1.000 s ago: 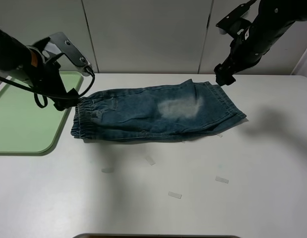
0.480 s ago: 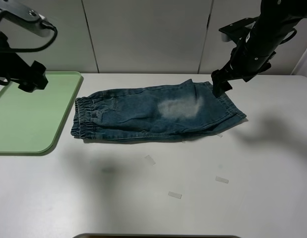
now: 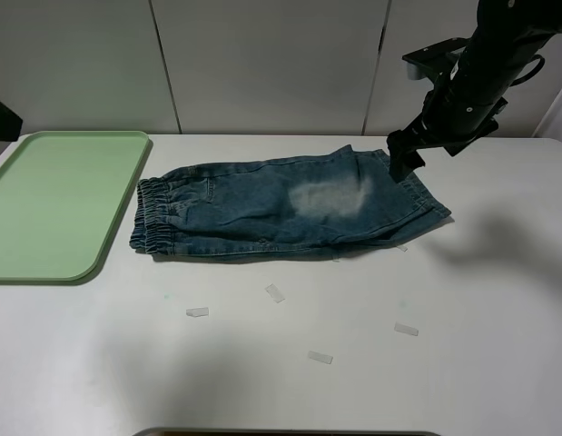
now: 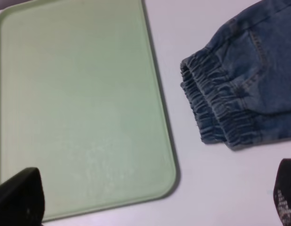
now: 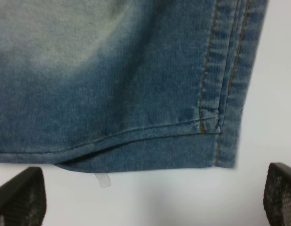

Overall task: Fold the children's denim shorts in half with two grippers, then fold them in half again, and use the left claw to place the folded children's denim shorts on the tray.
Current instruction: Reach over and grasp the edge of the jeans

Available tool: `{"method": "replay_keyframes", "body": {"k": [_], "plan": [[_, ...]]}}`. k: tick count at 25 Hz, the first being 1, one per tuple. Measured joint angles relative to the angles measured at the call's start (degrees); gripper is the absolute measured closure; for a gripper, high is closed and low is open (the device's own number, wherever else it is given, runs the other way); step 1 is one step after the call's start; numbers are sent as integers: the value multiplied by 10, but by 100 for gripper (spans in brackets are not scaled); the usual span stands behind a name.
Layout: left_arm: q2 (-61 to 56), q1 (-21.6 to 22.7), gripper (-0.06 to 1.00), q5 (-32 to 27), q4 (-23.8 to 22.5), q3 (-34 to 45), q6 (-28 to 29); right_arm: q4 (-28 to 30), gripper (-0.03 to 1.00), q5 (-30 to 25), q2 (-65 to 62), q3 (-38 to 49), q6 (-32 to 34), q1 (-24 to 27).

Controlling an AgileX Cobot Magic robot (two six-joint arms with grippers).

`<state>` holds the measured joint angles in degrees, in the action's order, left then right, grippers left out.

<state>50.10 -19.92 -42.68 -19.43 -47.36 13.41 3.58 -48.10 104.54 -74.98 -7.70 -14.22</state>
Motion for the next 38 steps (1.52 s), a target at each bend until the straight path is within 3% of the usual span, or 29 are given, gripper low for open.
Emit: {"method": "replay_keyframes", "body": {"k": [10,18,38], "plan": [[-272,0,-2,-69,88,132,-32,-5,27,1,0,0,0,0],[-450,0,-2,-152,158,168,-69,-7,27,6,0,0,0,0],[-501,0,0,-176,180,194,-70,-8,27,12,0,0,0,0]]}}
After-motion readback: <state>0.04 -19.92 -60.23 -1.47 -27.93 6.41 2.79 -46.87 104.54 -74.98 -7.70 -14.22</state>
